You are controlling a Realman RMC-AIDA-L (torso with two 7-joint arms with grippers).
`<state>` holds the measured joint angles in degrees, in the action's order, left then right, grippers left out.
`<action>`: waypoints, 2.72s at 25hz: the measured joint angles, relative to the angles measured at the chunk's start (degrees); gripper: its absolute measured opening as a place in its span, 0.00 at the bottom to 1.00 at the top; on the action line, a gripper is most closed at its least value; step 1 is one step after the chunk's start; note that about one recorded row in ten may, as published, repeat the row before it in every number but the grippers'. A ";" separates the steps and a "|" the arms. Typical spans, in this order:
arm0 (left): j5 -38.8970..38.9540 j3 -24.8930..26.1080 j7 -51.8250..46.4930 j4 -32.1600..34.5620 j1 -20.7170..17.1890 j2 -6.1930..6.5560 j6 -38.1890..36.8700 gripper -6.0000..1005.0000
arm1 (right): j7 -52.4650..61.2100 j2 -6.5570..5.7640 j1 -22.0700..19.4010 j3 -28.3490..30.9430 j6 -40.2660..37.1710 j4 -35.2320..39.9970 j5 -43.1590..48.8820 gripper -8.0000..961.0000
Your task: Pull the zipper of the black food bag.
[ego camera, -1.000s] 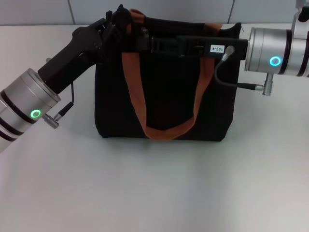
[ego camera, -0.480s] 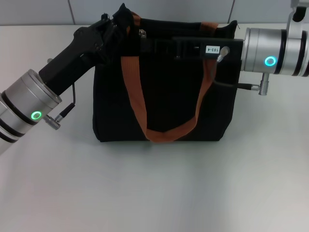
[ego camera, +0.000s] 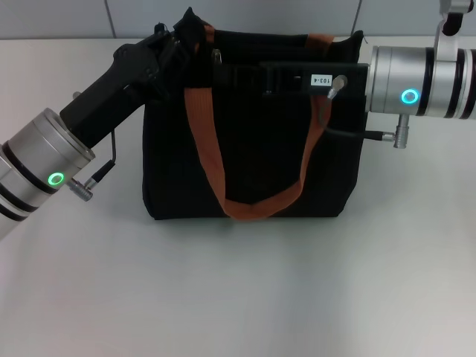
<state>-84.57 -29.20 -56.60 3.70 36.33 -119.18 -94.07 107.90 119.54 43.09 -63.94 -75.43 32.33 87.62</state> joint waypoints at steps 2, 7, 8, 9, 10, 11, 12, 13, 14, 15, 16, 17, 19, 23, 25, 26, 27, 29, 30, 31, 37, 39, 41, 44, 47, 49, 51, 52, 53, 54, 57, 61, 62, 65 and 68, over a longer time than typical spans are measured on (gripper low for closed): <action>0.01 0.00 0.00 -0.01 -0.07 0.00 -0.04 0.06 | 0.03 0.00 0.01 -0.03 0.29 -0.01 -0.03 0.05; 0.01 0.01 0.00 -0.02 -0.12 0.00 -0.11 0.06 | 0.06 0.00 0.08 -0.05 0.10 -0.17 -0.08 0.09; 0.01 0.02 0.00 -0.02 -0.12 0.00 -0.07 0.06 | 0.01 0.00 0.11 -0.10 -0.08 -0.17 -0.09 0.10; 0.01 0.02 0.00 -0.02 -0.12 0.00 -0.07 0.06 | -0.14 0.00 0.17 -0.24 -0.20 -0.16 -0.09 0.11; 0.01 0.02 0.00 -0.02 -0.11 0.00 -0.03 0.06 | -0.22 -0.01 0.23 -0.41 -0.26 -0.15 -0.09 0.11; 0.01 0.02 0.00 -0.02 -0.10 0.00 -0.02 0.06 | -0.21 0.00 0.31 -0.55 -0.21 -0.15 -0.09 0.12; 0.01 0.02 0.00 -0.02 -0.10 0.00 0.00 0.06 | -0.21 -0.01 0.39 -0.67 -0.09 -0.18 -0.09 0.13; 0.01 0.02 0.00 -0.02 -0.10 0.00 0.00 0.06 | -0.14 -0.01 0.46 -0.73 0.04 -0.27 -0.09 0.14; 0.01 0.02 0.00 -0.02 -0.10 0.00 0.00 0.06 | -0.04 -0.01 0.50 -0.72 0.09 -0.36 -0.10 0.15; 0.01 0.02 0.00 -0.02 -0.09 0.00 -0.01 0.06 | 0.01 -0.01 0.51 -0.69 0.13 -0.39 -0.09 0.17; 0.01 0.02 0.00 -0.02 -0.09 0.00 -0.02 0.06 | 0.05 -0.01 0.51 -0.64 0.18 -0.41 -0.09 0.18; 0.01 0.02 0.00 -0.02 -0.08 0.00 -0.04 0.06 | 0.06 0.00 0.51 -0.64 0.25 -0.39 -0.09 0.20; 0.01 0.02 0.00 -0.01 -0.09 0.00 -0.08 0.06 | -0.36 0.02 0.52 -0.74 0.37 -0.22 -0.07 0.19; 0.03 0.02 0.00 -0.01 -0.12 0.00 -0.10 0.06 | -1.81 -0.02 0.70 -0.87 0.27 -0.04 0.08 0.09; 0.03 0.03 0.00 -0.01 -0.19 0.00 -0.11 0.06 | -1.88 -0.03 0.68 -0.88 0.29 0.03 0.08 0.03; 0.03 0.05 0.00 -0.01 -0.27 0.00 -0.13 0.06 | -1.88 -0.04 0.66 -0.87 0.35 0.04 0.08 0.01; 0.03 0.05 0.00 -0.01 -0.27 0.00 -0.13 0.06 | -1.85 -0.08 0.66 -0.87 0.42 0.06 0.08 0.01; 0.03 0.07 0.00 -0.01 -0.35 0.00 -0.14 0.06 | -1.66 -0.16 0.66 -0.86 0.48 0.11 0.09 0.01; 0.04 0.09 0.00 -0.01 -0.45 -0.01 -0.13 0.06 | -1.55 -0.18 0.71 -0.86 0.48 0.13 0.09 0.01; 0.04 0.09 0.00 -0.01 -0.45 -0.01 -0.13 0.06 | -1.46 -0.20 0.75 -0.87 0.49 0.15 0.09 0.01; 0.03 0.11 3.74 -0.57 -2.74 0.00 0.99 0.06 | -0.65 -0.30 1.39 -0.65 0.56 0.25 0.21 0.01; 0.32 0.51 7.28 -1.54 -4.25 0.00 1.06 0.06 | 0.26 -0.34 1.77 -0.72 0.83 0.25 0.49 0.01; 0.37 0.64 9.06 -1.69 -5.07 0.00 1.01 0.06 | 0.89 -0.35 2.05 -0.79 1.17 0.25 0.57 0.01; 0.37 0.64 9.55 -1.69 -5.28 0.00 0.99 0.06 | 1.63 -0.36 2.24 -0.86 1.55 0.27 0.79 0.01; 0.36 0.74 11.07 -1.79 -6.02 0.00 1.01 0.07 | 2.93 -0.36 2.69 -0.88 1.91 0.28 1.78 0.01; 0.35 1.78 12.78 -2.30 -6.44 0.00 1.37 0.07 | 3.70 -0.36 2.83 -0.88 2.64 0.28 2.51 0.01; 0.34 2.81 13.77 -2.75 -6.69 -0.01 1.62 0.07 | 3.99 -0.36 2.83 -0.88 3.08 0.22 2.73 0.01; 0.35 3.80 14.82 -3.12 -7.01 -0.01 1.80 0.07 | 4.16 -0.36 2.73 -0.87 3.21 0.20 2.75 0.01; 0.35 4.42 15.30 -3.30 -7.23 -0.01 1.90 0.07 | 4.32 -0.36 2.63 -0.85 3.28 0.19 2.76 0.01; 0.36 5.17 15.92 -3.49 -7.50 -0.01 2.05 0.07 | 4.43 -0.36 2.55 -0.82 3.35 0.19 2.76 0.01; 0.36 5.75 16.64 -3.59 -7.79 0.01 2.34 0.07 | 4.56 -0.36 2.36 -0.74 3.63 0.13 2.78 0.01; 0.36 5.76 16.66 -3.60 -7.79 0.03 2.42 0.07 | 4.57 -0.36 2.35 -0.78 3.72 -0.04 2.81 0.01; 0.36 5.76 16.66 -3.61 -7.79 0.03 2.44 0.07 | 4.57 -0.36 2.35 -0.80 3.73 -0.04 2.95 0.01; 0.36 5.85 16.68 -3.62 -7.77 -0.03 2.54 0.07 | 4.57 -0.36 2.35 -0.75 3.75 0.21 3.78 0.01; 0.36 6.43 16.70 -3.63 -7.77 -0.03 2.91 0.07 | 4.59 -0.36 2.31 -0.63 3.76 0.27 4.04 0.01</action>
<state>-84.21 -22.77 -39.91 0.08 28.55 -119.21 -91.16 112.49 119.18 45.40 -64.57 -71.68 32.61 91.66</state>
